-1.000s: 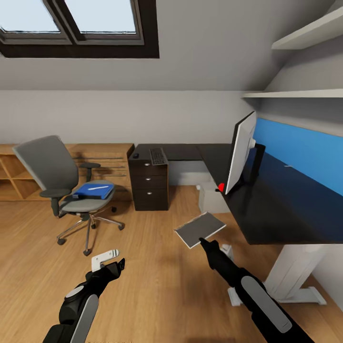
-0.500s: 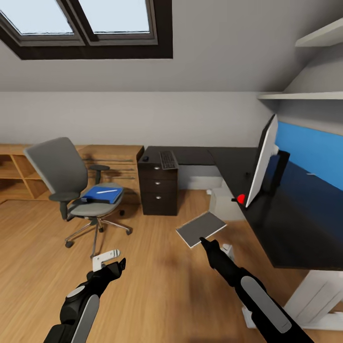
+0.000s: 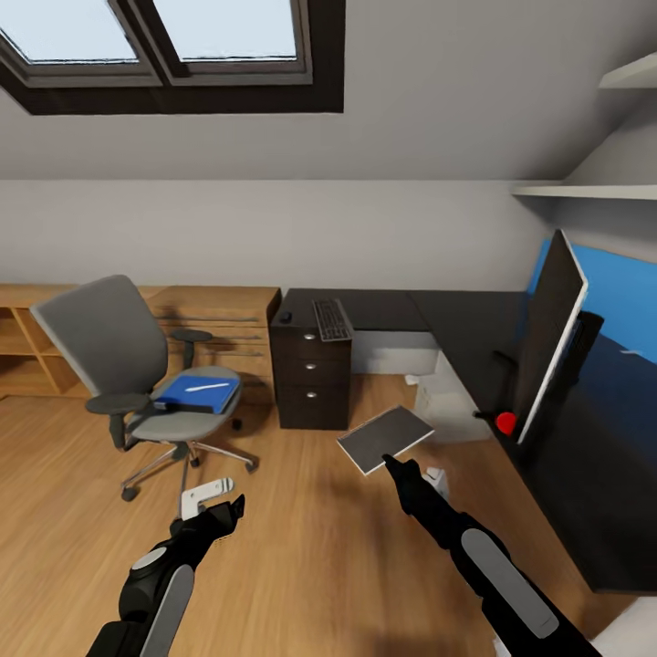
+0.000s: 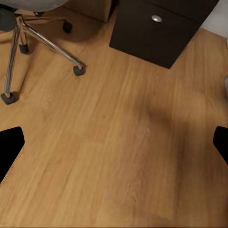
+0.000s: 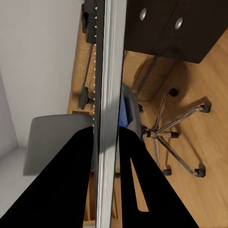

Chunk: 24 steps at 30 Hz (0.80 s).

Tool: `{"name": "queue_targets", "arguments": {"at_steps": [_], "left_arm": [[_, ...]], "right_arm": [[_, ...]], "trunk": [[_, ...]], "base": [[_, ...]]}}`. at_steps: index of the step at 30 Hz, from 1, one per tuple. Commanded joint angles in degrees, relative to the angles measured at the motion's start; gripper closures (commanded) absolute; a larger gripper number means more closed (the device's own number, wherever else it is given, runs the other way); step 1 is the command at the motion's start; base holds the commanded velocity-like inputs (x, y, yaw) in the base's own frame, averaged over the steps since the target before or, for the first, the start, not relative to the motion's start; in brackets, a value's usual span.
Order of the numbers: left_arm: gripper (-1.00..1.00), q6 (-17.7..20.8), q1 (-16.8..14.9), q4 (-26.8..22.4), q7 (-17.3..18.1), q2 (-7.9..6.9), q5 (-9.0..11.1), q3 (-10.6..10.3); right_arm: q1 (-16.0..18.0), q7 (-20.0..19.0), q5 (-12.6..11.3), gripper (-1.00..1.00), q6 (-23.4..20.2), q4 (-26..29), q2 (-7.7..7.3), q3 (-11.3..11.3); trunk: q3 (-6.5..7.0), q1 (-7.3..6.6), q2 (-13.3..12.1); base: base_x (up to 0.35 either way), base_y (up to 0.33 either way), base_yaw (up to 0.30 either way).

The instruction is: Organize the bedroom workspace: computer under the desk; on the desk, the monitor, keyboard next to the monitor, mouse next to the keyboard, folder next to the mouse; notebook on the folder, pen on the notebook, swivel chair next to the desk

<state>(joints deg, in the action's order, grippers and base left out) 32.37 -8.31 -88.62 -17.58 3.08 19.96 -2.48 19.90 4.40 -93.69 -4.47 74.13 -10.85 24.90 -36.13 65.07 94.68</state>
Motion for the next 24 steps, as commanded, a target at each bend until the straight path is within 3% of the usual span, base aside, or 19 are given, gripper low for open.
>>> {"name": "queue_targets", "arguments": {"at_steps": [1,24], "left_arm": [[-1.00,0.15,-0.04,-0.06,-0.53,-0.01,0.60,-0.06],[-1.00,0.15,-0.04,-0.06,-0.54,-0.09,0.60,-0.06]], "right_arm": [[0.05,0.17,-0.45,1.00,-0.02,0.11,-0.05,0.06],[0.05,0.10,-0.36,1.00,0.04,0.13,-0.27,-0.01]], "trunk": [[-0.06,0.03,0.03],[-0.06,0.03,0.03]], "base": [[0.320,0.162,0.000],[0.322,0.038,0.000]]}}
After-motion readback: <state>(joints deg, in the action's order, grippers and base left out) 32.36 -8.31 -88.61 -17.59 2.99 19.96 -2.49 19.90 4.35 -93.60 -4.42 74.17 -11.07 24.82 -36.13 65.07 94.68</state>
